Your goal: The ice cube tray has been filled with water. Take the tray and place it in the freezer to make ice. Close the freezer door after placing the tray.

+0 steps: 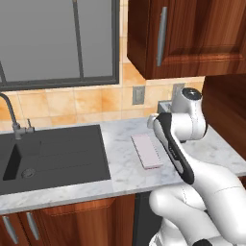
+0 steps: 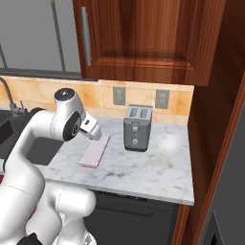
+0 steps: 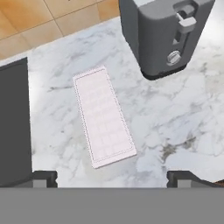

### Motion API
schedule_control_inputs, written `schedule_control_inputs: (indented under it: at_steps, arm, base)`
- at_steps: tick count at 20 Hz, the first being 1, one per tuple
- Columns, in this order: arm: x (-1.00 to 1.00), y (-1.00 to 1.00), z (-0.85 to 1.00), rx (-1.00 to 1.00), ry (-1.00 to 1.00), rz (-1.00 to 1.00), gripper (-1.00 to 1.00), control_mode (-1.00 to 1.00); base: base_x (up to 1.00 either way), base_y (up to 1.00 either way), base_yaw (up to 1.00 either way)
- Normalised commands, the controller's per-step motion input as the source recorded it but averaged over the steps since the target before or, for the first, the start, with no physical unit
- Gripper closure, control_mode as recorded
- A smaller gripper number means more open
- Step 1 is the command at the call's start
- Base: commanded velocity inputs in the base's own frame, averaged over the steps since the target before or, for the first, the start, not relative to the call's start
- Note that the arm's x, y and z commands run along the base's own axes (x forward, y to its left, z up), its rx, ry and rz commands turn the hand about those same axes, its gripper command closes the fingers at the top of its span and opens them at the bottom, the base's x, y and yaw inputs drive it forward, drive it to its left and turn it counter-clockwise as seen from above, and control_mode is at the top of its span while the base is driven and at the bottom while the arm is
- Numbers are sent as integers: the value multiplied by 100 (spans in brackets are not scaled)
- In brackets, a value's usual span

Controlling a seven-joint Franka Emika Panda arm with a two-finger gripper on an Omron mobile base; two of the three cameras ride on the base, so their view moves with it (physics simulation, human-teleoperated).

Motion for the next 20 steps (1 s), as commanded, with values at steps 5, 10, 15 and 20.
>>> schedule_control_inputs:
  at_steps: [5, 10, 15, 20]
  arm:
    - [22, 0, -21, 7, 0, -22, -100, -100]
    - [22, 0, -16, 2, 0, -22, -100, -100]
    - [9, 0, -1, 2, 0, -11, -100, -100]
    - [2, -2, -5, 3, 0, -1, -100, -100]
  base:
    - [0, 0, 0]
    - [0, 0, 0]
    - [0, 0, 0]
    - [0, 0, 0]
